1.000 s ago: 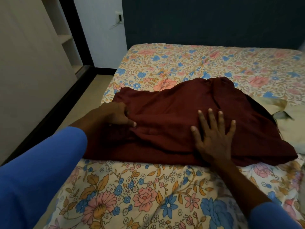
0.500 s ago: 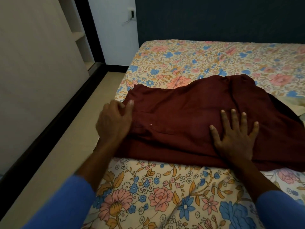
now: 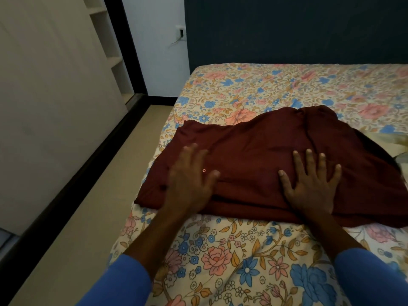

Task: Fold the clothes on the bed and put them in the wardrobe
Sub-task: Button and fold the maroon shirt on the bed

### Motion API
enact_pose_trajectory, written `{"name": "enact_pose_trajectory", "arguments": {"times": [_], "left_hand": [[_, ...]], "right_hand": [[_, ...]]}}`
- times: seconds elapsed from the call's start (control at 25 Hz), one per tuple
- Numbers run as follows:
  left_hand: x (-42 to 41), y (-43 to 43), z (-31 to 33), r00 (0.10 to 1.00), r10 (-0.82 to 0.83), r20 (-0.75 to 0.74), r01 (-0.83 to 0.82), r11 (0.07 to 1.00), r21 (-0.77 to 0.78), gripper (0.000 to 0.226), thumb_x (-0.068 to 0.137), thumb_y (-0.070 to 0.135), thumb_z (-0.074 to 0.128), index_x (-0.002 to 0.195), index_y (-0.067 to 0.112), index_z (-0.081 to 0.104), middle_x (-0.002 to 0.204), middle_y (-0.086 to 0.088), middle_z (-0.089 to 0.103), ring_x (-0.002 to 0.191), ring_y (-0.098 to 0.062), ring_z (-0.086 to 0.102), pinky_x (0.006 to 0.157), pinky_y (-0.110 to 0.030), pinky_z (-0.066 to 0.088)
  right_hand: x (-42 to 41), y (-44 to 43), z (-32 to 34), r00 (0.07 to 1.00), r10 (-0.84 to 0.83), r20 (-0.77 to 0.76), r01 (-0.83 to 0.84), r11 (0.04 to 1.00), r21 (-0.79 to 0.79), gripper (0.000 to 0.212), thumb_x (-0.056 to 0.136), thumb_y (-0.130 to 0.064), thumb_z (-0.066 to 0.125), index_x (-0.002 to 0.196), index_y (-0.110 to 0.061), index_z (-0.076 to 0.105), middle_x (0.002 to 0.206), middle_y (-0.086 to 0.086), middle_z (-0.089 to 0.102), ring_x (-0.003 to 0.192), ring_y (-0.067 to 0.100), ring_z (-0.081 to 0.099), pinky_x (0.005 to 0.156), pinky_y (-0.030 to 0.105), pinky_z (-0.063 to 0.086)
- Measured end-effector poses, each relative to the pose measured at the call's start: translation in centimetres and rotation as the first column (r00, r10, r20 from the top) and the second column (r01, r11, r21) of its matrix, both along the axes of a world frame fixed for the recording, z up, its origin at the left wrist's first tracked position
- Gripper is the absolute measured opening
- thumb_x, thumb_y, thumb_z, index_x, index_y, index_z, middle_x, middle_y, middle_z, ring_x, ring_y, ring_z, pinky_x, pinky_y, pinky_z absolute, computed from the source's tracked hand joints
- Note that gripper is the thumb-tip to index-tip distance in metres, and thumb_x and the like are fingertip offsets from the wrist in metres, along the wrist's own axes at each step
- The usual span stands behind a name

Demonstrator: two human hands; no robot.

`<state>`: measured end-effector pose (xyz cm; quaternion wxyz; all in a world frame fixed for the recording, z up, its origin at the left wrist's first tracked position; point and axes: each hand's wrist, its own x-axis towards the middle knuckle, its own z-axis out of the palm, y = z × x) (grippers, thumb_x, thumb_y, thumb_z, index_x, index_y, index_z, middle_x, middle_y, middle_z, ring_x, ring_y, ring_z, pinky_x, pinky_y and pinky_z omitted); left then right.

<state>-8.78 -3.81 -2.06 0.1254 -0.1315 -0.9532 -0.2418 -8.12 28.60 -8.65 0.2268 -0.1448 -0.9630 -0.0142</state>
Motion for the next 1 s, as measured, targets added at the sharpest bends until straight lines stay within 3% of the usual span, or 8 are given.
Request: {"name": "enact_pose_trajectory", "arguments": {"times": [0.08,0.2,0.32,0.48,0.64,0.8,0.88,1.0], "left_hand": [[0.5,1.2,-2.2,0.962,-0.194,0.193,0.224,0.964,-0.144,0.081,0.097,0.077,0.02,0.165,0.034,0.008,0.173,0.006,-0.008,0.159,-0.016,-0.01,0.128,-0.045,0.003],[0.8,-0.3,-4.2,0.962,0.011,0.273,0.072,0.954,-0.291,0.093,0.089,0.084,-0.003,0.165,0.031,0.008,0.173,0.003,-0.002,0.16,-0.018,-0.001,0.128,-0.047,0.001],[-1.5,0.3,-1.7,0.989,0.106,0.1,-0.094,0.988,-0.121,0.071,0.098,0.073,0.015,0.136,0.031,0.058,0.141,-0.001,0.058,0.133,-0.024,0.051,0.115,-0.051,0.031],[-14.2,2.2,1.1,0.998,0.048,0.051,-0.046,0.998,-0.039,0.034,0.099,0.029,0.053,0.131,0.02,0.06,0.127,-0.005,0.062,0.115,-0.028,0.061,0.099,-0.045,0.051],[-25.1,2.6,0.9,0.979,0.059,0.193,-0.034,0.991,-0.128,0.047,0.095,0.01,0.063,0.141,0.016,0.058,0.144,-0.012,0.058,0.132,-0.032,0.052,0.105,-0.039,0.042],[-29.7,2.9,-0.7,0.955,-0.093,0.28,0.173,0.945,-0.277,0.028,0.099,0.024,0.064,0.127,0.022,0.067,0.133,-0.012,0.062,0.117,-0.029,0.059,0.098,-0.038,0.048],[-31.4,1.8,-0.3,0.979,-0.016,0.205,0.074,0.958,-0.279,0.014,0.097,0.02,0.065,0.11,0.019,0.072,0.118,-0.011,0.066,0.107,-0.029,0.061,0.089,-0.036,0.05],[-32.2,-0.1,-0.5,0.984,0.034,0.175,0.018,0.958,-0.286,0.015,0.098,0.016,0.059,0.112,0.016,0.066,0.116,-0.01,0.064,0.109,-0.029,0.06,0.086,-0.035,0.047]], "right_hand": [[-0.1,0.1,0.2,1.0,-0.004,0.016,0.004,1.0,0.008,0.078,0.097,-0.073,0.022,0.161,-0.029,0.03,0.168,0.008,0.028,0.156,0.036,0.017,0.123,0.064,0.005],[0.3,-0.2,0.4,0.997,-0.013,0.076,0.012,1.0,0.011,0.078,0.097,-0.073,0.023,0.161,-0.03,0.031,0.168,0.007,0.029,0.156,0.035,0.018,0.124,0.063,0.002],[-0.2,-0.2,2.0,1.0,-0.016,-0.01,0.016,1.0,-0.022,0.069,0.099,-0.068,0.029,0.151,-0.027,0.047,0.157,0.008,0.046,0.148,0.034,0.035,0.122,0.06,0.005],[-6.6,2.7,8.4,0.96,0.211,-0.184,-0.231,0.968,-0.094,0.038,0.101,-0.031,0.045,0.133,-0.015,0.059,0.13,0.01,0.061,0.108,0.034,0.061,0.095,0.048,0.045],[-17.2,5.5,12.8,0.965,0.259,0.044,-0.232,0.919,-0.319,0.051,0.1,-0.012,0.052,0.15,-0.021,0.048,0.152,0.009,0.05,0.131,0.03,0.055,0.105,0.045,0.043],[-23.9,7.2,11.4,0.842,0.2,0.501,-0.119,0.975,-0.189,0.063,0.094,-0.012,0.058,0.153,-0.028,0.042,0.152,0.011,0.05,0.132,0.035,0.054,0.104,0.049,0.048],[-25.3,8.5,11.1,0.858,0.119,0.499,-0.06,0.989,-0.133,0.044,0.092,-0.014,0.062,0.134,-0.024,0.062,0.133,0.014,0.064,0.116,0.036,0.062,0.09,0.044,0.053],[-26.4,9.6,11.2,0.881,0.07,0.467,0.022,0.982,-0.189,0.034,0.088,-0.01,0.068,0.121,-0.019,0.069,0.12,0.013,0.069,0.107,0.034,0.063,0.079,0.036,0.048]]}}
